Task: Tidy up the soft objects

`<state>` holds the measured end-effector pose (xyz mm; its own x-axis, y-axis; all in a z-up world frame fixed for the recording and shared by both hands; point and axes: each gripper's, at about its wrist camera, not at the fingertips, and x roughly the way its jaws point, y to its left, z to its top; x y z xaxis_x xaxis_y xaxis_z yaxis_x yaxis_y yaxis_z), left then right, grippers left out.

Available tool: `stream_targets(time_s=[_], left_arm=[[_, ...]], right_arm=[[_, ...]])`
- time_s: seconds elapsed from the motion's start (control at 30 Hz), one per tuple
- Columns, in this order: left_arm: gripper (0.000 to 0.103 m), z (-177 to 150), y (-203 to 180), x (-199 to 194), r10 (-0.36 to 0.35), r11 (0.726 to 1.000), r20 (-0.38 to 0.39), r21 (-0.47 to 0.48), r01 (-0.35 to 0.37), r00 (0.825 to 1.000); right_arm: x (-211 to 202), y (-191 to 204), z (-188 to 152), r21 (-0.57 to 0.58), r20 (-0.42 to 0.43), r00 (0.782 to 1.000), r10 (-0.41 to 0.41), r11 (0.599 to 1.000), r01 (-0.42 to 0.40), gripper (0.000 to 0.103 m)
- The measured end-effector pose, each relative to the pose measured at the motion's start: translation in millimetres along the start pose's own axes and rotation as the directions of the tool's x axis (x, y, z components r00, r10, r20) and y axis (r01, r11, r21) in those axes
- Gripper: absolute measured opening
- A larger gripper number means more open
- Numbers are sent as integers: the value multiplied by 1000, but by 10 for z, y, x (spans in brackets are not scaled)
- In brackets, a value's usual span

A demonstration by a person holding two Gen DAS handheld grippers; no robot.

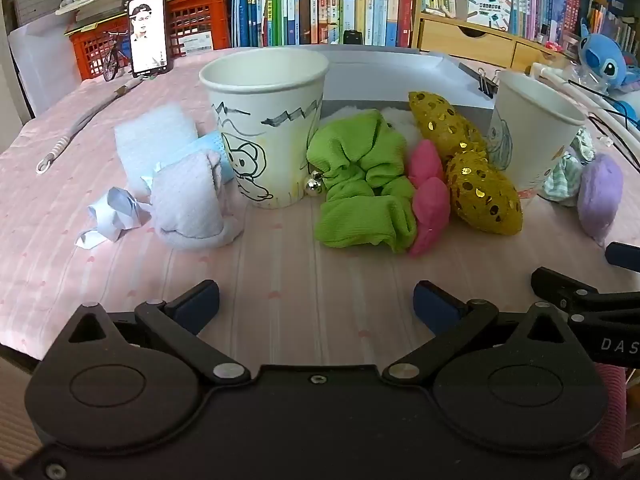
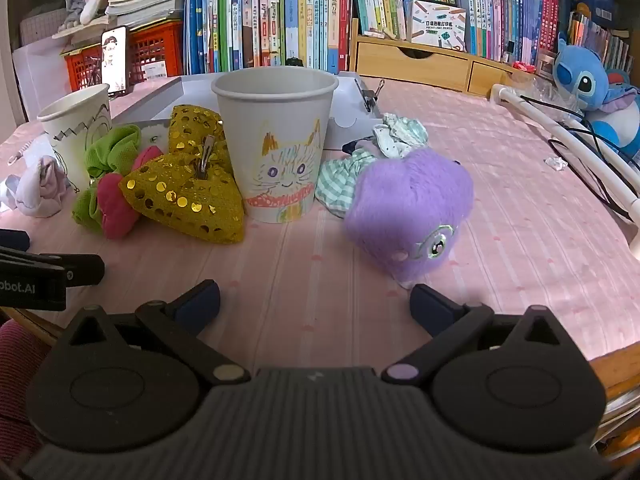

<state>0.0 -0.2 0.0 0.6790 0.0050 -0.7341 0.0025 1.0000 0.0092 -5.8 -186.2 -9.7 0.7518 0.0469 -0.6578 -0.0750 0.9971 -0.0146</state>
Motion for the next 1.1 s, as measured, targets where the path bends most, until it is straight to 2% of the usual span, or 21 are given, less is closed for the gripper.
stream_targets(time_s=[1.1], left_arm=[[103, -6, 21, 10, 1, 1000, -8, -3, -1, 1000]], right_arm=[[16, 6, 8, -2, -9, 1000, -1, 1000, 1, 103]])
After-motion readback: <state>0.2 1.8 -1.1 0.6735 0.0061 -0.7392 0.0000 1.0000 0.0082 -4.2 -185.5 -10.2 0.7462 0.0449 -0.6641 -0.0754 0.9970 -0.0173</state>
